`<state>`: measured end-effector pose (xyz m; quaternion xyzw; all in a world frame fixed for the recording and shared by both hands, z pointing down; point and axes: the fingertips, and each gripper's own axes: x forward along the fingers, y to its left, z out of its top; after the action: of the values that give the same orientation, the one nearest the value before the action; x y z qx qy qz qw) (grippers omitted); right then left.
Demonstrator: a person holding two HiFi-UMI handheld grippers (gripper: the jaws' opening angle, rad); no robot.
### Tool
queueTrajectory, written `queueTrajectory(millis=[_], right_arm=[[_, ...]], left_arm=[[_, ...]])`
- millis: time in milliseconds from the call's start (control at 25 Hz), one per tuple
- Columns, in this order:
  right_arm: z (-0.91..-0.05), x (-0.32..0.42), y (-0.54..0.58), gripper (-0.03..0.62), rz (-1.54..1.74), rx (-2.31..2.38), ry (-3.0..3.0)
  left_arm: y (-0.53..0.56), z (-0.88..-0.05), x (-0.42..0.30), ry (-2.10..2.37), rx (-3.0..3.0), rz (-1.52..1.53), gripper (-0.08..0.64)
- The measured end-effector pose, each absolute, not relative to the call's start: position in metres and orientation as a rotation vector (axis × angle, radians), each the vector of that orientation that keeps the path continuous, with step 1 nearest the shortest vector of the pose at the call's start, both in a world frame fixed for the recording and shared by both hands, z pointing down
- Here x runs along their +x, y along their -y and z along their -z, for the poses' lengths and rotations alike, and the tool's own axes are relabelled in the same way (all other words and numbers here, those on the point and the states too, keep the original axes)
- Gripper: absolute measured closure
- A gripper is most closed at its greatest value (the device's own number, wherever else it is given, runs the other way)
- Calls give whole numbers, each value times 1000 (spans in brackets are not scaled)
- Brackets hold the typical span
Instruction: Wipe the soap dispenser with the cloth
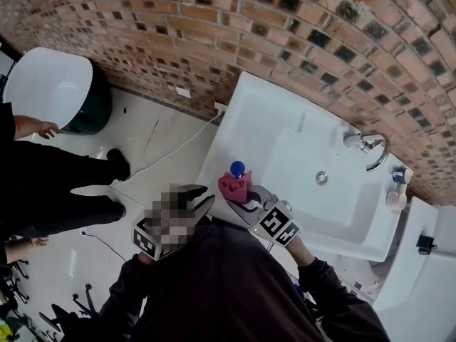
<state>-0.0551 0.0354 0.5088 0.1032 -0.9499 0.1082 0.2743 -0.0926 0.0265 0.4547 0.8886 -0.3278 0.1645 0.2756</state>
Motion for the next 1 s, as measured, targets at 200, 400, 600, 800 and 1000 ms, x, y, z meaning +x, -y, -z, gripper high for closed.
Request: queueTrajectory(millis=[200,400,600,800,1000], right_arm=[[-529,-51,-33,523,-410,311,2565],[-560,-47,-33,523,-522,314,2523],[-598,-47,-33,523,-726,300,2442],[-626,-51,-31,523,-991,292,2327],[-601,-48,-41,523,-938,229,2380]], left_arm=[[-27,-457,-98,893,2374,-475,463],[-30,-456,-101,911,2366,-478,463],[-32,-456,-103,922,2358,-478,463],[-33,-459,-100,908,2359,-489,462],[-24,-477,-90,878,2365,-553,442]])
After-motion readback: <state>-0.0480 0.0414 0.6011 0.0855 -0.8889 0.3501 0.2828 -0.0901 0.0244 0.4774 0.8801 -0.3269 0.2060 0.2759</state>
